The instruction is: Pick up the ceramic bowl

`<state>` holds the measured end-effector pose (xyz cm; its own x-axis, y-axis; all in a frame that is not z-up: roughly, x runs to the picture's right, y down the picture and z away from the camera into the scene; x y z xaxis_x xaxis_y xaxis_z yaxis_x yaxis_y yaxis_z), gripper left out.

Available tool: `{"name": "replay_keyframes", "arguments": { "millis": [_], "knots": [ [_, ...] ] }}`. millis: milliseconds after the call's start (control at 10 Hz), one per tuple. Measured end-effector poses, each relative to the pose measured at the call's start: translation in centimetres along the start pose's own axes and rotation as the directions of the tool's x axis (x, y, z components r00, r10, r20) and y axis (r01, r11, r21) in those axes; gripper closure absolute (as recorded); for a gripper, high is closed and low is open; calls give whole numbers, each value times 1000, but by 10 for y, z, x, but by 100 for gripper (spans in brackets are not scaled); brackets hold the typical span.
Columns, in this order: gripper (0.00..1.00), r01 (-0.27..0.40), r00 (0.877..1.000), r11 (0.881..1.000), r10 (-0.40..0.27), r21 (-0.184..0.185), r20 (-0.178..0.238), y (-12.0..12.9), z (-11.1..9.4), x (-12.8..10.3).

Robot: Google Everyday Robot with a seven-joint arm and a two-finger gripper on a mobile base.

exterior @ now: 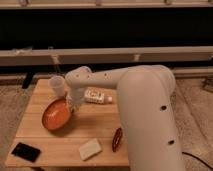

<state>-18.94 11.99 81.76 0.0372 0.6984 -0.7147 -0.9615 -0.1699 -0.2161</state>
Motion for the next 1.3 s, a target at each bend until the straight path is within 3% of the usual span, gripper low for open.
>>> {"name": "replay_keyframes", "arguments": {
  "millis": [1300],
  "knots": [
    [96, 21, 1000, 1000, -21, -19, 2, 10, -27, 2]
  ]
}}
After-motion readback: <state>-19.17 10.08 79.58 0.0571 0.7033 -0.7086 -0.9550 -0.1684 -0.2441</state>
